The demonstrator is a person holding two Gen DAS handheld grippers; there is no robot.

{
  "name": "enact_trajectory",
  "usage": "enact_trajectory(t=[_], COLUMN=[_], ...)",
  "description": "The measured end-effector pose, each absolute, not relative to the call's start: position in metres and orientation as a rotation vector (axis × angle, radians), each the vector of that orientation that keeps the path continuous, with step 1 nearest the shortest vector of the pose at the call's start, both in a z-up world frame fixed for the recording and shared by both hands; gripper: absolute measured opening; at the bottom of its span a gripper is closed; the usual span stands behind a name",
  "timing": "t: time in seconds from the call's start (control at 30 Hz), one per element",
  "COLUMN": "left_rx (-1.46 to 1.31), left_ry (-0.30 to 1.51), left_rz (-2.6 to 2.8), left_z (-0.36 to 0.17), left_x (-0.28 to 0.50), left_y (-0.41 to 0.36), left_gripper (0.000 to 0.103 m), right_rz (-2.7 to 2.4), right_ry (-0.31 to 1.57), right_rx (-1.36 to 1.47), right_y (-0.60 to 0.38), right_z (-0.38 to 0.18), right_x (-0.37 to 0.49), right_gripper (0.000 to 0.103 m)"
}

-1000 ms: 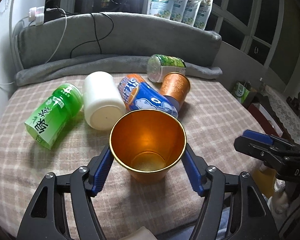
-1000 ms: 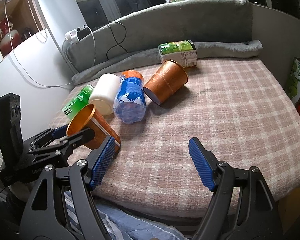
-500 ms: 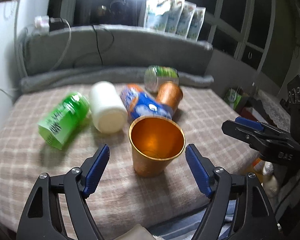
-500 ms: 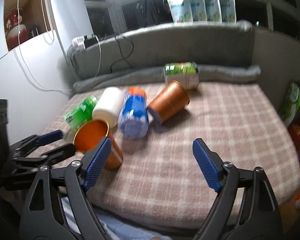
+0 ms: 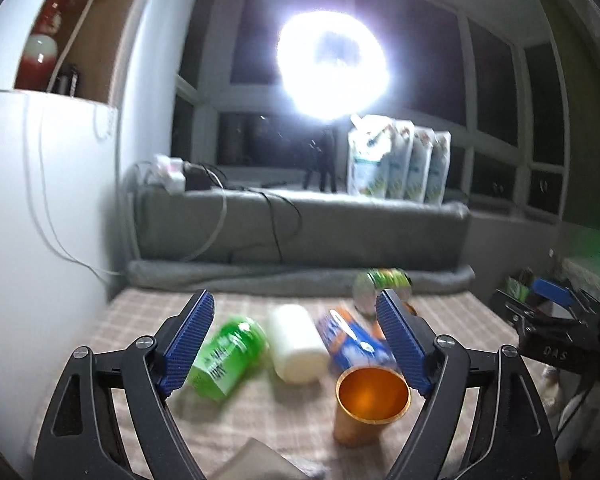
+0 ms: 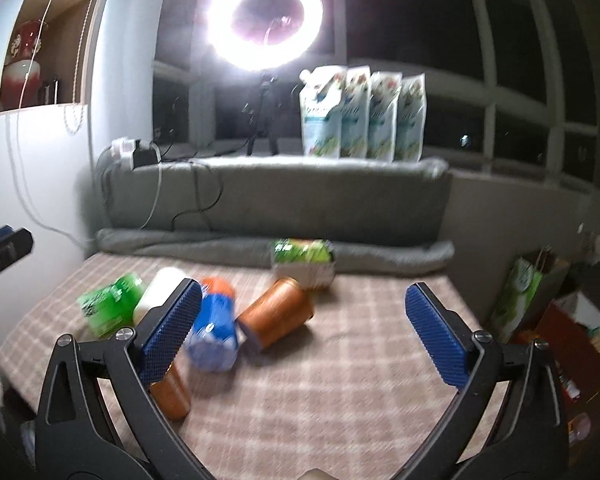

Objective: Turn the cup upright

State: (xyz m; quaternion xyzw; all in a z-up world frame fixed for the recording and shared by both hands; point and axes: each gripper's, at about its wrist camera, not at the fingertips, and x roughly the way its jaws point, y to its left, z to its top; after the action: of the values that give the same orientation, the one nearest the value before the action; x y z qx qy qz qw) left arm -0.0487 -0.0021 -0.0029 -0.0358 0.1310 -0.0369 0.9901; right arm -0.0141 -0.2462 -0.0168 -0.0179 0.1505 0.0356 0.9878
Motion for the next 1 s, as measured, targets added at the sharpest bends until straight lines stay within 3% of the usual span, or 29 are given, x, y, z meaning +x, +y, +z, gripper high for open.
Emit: enact_trajectory(t=[1.0], left_rx=[-0.084], left_ry=[0.262], left_rz=[-0.081], left_z=[0.007], left_x=[-0.0467], left_y=[-0.0017], left_gripper=[0.083], right_rz=[0.05], right_ry=[0.279], right_rx=[-0.021], right_y=[-0.2486], right_z=[-0.0083], right_x=[-0.0154], right_gripper=[0.103])
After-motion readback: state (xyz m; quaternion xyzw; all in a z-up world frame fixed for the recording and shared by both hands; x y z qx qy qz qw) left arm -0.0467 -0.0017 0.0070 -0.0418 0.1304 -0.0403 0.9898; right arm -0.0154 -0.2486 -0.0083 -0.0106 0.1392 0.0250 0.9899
